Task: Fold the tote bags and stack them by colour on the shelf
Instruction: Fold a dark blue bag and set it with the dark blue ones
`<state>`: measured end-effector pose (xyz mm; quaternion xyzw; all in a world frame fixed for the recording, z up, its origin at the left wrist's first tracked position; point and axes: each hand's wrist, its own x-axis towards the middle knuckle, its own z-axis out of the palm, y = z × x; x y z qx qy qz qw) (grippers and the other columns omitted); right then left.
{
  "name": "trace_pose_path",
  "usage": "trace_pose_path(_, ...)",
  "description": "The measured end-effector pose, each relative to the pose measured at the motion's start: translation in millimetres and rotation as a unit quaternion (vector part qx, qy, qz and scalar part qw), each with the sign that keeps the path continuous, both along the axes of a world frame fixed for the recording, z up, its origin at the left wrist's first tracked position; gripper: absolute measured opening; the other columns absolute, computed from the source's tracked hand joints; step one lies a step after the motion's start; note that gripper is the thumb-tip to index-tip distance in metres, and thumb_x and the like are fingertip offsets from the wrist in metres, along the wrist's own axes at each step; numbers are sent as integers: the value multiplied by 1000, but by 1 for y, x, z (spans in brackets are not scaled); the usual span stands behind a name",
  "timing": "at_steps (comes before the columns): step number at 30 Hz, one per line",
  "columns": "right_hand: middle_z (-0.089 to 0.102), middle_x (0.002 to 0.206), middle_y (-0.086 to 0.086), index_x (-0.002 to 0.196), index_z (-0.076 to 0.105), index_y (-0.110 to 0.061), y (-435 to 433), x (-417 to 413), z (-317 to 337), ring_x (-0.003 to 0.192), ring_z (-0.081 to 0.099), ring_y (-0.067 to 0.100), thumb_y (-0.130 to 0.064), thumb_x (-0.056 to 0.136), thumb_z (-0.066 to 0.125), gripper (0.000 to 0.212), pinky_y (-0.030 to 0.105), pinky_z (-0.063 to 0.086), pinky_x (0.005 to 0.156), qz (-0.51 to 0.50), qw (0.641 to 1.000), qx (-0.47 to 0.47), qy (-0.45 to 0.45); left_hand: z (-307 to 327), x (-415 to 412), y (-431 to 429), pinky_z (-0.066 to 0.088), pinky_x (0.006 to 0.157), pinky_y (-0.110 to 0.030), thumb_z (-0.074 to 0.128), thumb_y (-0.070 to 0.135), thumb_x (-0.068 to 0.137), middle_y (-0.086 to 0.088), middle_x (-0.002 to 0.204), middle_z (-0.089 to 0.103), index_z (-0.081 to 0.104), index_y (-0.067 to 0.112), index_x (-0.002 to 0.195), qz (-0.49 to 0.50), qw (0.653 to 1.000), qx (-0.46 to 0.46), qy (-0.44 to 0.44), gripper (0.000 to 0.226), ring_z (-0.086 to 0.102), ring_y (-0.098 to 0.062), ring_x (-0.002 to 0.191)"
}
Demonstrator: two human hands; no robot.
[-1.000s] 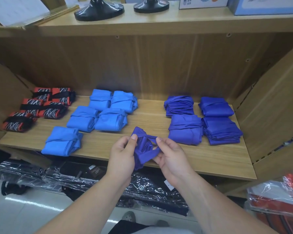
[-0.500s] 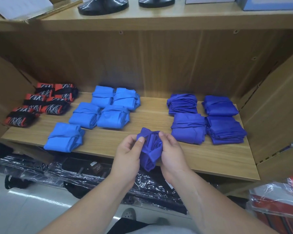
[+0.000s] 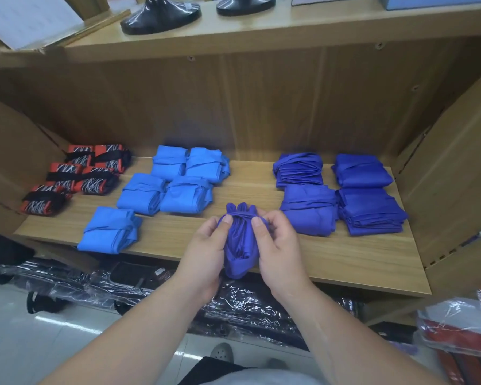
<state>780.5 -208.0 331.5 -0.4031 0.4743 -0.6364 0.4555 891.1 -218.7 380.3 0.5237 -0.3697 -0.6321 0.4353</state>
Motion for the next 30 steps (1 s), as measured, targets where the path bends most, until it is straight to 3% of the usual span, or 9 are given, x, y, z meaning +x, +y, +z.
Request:
trace_pose_path(4,71,120,-7,85,56,-14,6,-8,-8,116,65,15,-27,96,58,17,39,49,102,10,998,-19,57,-2,0,-1,54,56,-24,49,18,105,-8,88,70,55,14,98,-3,1000,-1,15,10,68,-13,67)
trace_pose_path(8,72,111,-10,89,57,-12,9,-15,-13,103,67,18,-36,96,56,24,45,52,92,2,993,2,120,-6,-3,2,60,77,-30,49,13,105,-7,111,75,61,17,125,5,999,2,32,24,73,-21,96)
trace_pose_path(11,65,79,-16,82,53,-27,11,-16,-7,72,57,8,-32,100,55,18,31,47,70,-24,987,10,157,-6,-8,8,57,82,-35,48,13,105,-12,107,76,67,12,116,3,1000,-1,11,22,73,-23,95)
trace_pose_path(13,54,67,-16,76,46,-33,11,-16,-1,63,45,5,-29,101,56,27,29,41,62,-36,985,12,170,-6,-10,10,56,82,-36,49,12,105,-13,106,76,68,12,111,20,1000,-4,12,20,73,-24,93)
trace_pose_path(20,48,68,-3,76,46,-21,16,0,13,66,43,14,-41,94,54,28,47,42,65,-47,995,33,78,-3,-14,18,52,74,-38,47,23,107,-12,78,69,69,17,78,67,996,-55,-20,37,63,-23,73)
trace_pose_path(23,49,68,-5,75,45,-21,19,6,20,67,44,13,-40,96,53,29,46,43,66,-76,993,19,83,2,-14,22,52,77,-39,44,24,108,-12,79,71,71,20,75,54,995,-79,7,43,66,-24,75)
trace_pose_path(26,51,69,-5,77,47,-17,15,6,23,67,47,13,-40,97,52,31,46,45,68,-123,988,24,87,0,-9,24,56,84,-39,59,31,97,-15,98,75,74,14,96,13,992,-125,5,23,70,-24,92)
trace_pose_path(28,49,66,-10,76,46,-19,12,3,22,65,45,12,-39,98,54,32,44,43,66,-145,986,32,75,-4,-5,24,53,96,-40,70,34,84,-9,117,73,74,19,114,-41,988,-142,-53,33,68,-23,111)
trace_pose_path(30,47,65,-11,75,45,-22,10,0,20,63,43,11,-40,98,55,31,42,42,65,-140,987,34,73,-3,-1,24,54,92,-38,72,26,89,-5,117,74,73,24,118,-66,992,-98,-41,30,70,-21,110)
